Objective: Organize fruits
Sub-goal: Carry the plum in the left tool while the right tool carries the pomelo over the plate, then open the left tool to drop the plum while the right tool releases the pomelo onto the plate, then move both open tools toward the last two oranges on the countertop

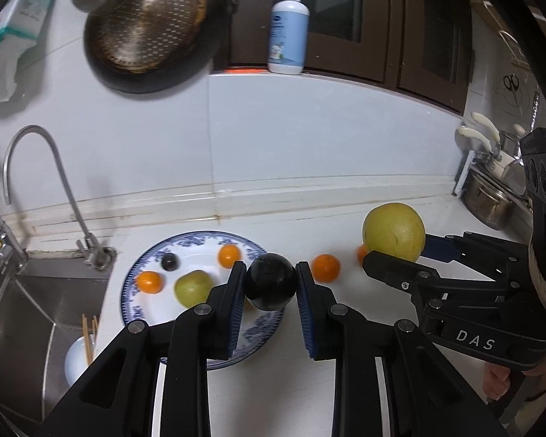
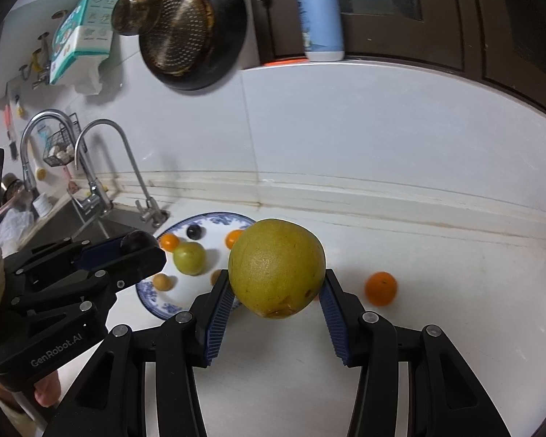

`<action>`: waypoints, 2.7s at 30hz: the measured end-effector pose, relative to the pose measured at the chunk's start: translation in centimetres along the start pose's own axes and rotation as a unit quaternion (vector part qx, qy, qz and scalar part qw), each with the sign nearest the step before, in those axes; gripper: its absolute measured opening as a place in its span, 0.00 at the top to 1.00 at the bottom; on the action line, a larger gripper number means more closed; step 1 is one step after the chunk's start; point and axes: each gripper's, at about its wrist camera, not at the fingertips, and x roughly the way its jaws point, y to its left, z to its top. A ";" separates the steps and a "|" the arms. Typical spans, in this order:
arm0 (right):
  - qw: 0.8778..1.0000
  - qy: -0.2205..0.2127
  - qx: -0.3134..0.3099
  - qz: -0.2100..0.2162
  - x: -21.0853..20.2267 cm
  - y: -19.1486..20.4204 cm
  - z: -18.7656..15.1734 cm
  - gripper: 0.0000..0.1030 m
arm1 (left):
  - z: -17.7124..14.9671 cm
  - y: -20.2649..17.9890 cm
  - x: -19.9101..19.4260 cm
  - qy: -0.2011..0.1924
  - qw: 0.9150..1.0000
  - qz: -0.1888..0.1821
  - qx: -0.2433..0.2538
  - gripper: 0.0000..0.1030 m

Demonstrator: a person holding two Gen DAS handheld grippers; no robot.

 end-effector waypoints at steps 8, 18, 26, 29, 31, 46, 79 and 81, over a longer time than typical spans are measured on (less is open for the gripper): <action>1.000 0.002 -0.013 0.016 1.3 2.4 0.7 0.53 | -0.3 2.7 -0.6 -0.003 1.000 0.018 -0.012 0.74; 0.999 0.017 -0.023 0.034 4.3 4.7 1.9 0.53 | -0.8 5.9 -0.2 0.006 0.999 0.041 -0.028 0.74; 0.998 0.042 -0.039 0.032 8.0 6.1 2.3 0.53 | -1.2 8.6 1.9 0.032 0.997 0.060 -0.042 0.74; 0.997 0.054 -0.042 0.031 9.4 6.3 2.3 0.53 | -1.4 9.4 3.0 0.044 0.996 0.064 -0.043 0.74; 0.997 0.063 -0.045 0.028 10.5 6.3 2.2 0.53 | -1.5 9.8 3.7 0.051 0.996 0.066 -0.043 0.74; 0.991 0.130 -0.029 0.023 17.2 4.8 1.8 0.53 | -3.0 12.1 9.3 0.114 0.990 0.063 -0.049 0.74; 0.998 0.058 -0.024 0.019 10.1 3.8 2.0 0.47 | -0.5 8.1 3.6 0.064 0.995 0.061 -0.043 0.53; 0.998 0.048 -0.022 0.017 8.8 3.6 1.8 0.42 | -0.4 7.3 2.8 0.054 0.996 0.057 -0.039 0.51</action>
